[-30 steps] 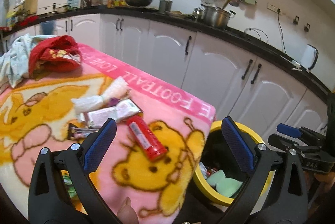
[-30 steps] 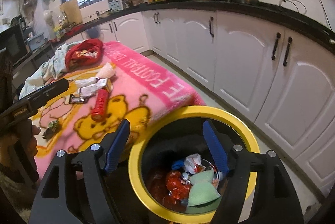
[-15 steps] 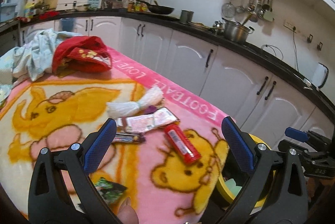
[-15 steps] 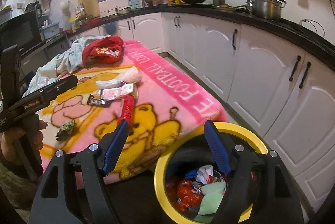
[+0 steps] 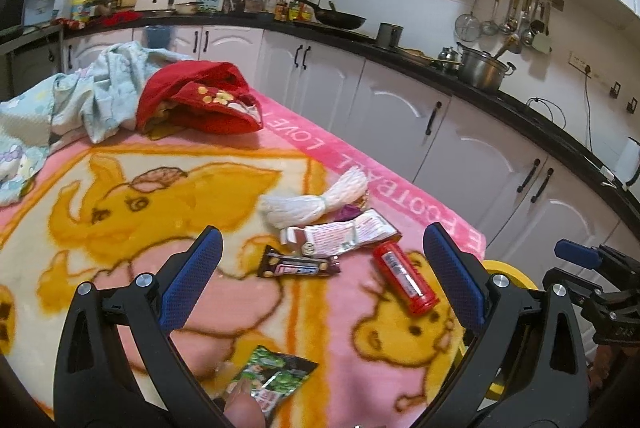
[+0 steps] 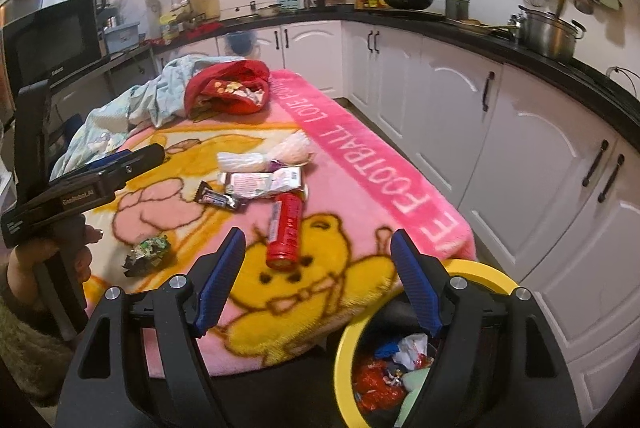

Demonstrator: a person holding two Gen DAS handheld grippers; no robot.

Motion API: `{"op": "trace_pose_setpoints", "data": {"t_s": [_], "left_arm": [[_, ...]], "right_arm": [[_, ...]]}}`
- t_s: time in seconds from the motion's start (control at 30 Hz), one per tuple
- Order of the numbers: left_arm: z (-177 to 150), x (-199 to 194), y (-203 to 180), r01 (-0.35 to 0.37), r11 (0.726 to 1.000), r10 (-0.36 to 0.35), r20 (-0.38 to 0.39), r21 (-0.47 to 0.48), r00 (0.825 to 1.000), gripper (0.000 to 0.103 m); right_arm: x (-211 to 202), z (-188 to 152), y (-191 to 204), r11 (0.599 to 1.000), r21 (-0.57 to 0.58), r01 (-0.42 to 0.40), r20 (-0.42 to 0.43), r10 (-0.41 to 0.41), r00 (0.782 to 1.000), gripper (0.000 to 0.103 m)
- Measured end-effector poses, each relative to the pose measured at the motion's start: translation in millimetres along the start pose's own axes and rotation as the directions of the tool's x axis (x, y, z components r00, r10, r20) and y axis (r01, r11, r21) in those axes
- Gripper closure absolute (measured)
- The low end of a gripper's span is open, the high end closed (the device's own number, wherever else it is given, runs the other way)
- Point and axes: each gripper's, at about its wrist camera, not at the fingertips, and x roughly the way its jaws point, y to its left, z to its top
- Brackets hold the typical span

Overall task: Collect trash
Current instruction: 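Move both tools back over the blanket, then grasp the chocolate bar with the left tool while the right tool grasps the red can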

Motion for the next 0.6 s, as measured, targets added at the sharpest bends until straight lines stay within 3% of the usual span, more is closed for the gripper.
{"op": "trace_pose_setpoints", "data": {"t_s": [0.37,0.6], "left_arm": [[-2.3,21.1,37.9,-0.029,0.999,0.026,-0.101,-0.026,0.995,0.012],[-2.8,52.8,56.5,0.026,0.998,-0.038,-0.204,-0.06,0.978,0.038]], "right_arm": [[36.7,5.2,19.0,0.999,-0.038,-0.023,-0.052,0.021,0.998,0.03],[72.6,2.3,24.4,0.998,-0.043,-0.035,-0.113,0.03,0.993,0.03]]}}
